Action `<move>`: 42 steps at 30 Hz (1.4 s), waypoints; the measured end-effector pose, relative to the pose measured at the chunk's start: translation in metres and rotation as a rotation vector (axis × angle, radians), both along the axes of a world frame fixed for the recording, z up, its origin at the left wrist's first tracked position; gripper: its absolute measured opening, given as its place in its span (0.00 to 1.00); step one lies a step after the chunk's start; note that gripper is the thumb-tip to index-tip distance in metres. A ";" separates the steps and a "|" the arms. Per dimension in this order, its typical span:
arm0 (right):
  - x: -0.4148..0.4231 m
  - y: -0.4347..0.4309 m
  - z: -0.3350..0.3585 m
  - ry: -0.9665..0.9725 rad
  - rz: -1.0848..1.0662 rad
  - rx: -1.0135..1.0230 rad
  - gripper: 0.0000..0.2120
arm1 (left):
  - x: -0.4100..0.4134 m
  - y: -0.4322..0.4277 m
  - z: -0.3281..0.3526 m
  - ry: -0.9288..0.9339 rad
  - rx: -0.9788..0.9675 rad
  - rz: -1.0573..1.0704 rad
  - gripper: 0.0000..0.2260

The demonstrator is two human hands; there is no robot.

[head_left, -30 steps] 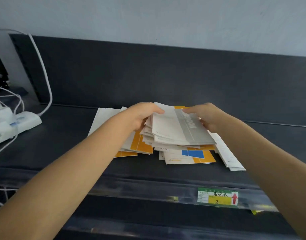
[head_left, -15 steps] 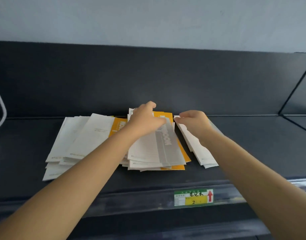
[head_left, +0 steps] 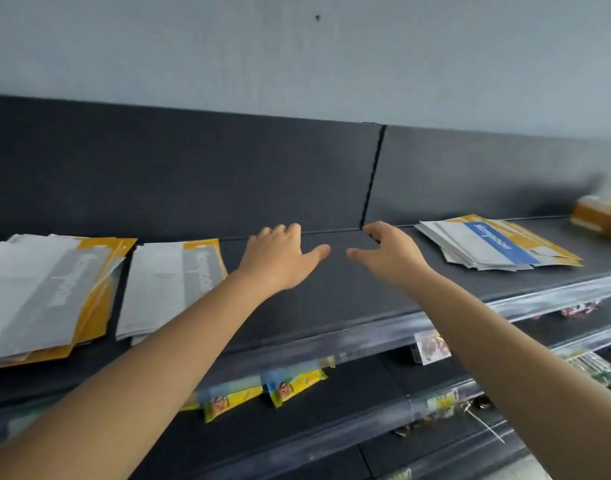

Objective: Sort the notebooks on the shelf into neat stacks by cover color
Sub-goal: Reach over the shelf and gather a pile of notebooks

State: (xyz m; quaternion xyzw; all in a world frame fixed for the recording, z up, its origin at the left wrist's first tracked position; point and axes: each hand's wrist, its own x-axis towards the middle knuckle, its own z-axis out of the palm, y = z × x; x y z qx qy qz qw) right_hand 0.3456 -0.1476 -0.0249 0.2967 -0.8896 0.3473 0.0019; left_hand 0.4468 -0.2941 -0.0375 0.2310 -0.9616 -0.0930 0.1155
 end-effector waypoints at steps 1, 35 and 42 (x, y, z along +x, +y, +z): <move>-0.017 0.019 0.000 0.005 -0.031 0.012 0.30 | -0.018 0.017 0.001 -0.005 0.003 -0.025 0.33; -0.406 0.193 -0.025 -0.298 -0.357 0.434 0.33 | -0.424 0.158 -0.037 -0.221 0.416 -0.045 0.43; -0.452 0.190 -0.021 -0.276 -0.124 0.521 0.35 | -0.454 0.163 -0.037 0.166 0.932 0.160 0.37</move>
